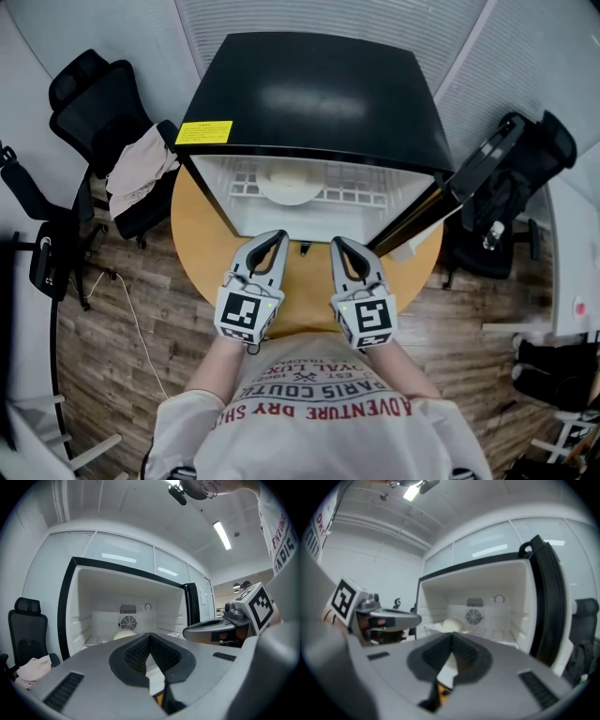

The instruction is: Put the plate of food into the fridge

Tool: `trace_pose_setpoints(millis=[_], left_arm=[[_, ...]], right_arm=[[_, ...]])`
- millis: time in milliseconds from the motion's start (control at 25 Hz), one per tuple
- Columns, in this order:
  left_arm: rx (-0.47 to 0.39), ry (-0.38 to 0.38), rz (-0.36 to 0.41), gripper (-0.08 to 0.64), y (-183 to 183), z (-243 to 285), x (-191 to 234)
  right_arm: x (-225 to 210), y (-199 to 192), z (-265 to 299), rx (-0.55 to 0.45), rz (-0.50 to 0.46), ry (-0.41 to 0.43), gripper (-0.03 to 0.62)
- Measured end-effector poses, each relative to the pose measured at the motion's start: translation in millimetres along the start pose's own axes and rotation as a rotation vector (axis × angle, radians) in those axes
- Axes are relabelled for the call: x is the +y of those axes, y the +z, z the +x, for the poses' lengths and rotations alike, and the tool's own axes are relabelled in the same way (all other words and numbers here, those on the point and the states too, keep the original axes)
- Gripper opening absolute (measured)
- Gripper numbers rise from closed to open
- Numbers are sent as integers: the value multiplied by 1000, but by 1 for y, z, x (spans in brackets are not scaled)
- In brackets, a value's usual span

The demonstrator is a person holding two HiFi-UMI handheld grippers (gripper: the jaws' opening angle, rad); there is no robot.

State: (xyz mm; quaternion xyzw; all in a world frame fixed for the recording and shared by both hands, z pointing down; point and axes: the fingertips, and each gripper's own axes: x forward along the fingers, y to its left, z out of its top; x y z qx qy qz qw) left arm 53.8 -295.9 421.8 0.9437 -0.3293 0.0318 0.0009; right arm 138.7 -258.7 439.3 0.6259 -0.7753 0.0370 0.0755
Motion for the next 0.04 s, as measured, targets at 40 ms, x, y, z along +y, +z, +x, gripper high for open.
trace_pose_setpoints(millis=[40], left_arm=[[0, 0, 1, 26, 0, 1, -1]], right_arm=[[-1, 0, 0, 2, -3, -3, 29]])
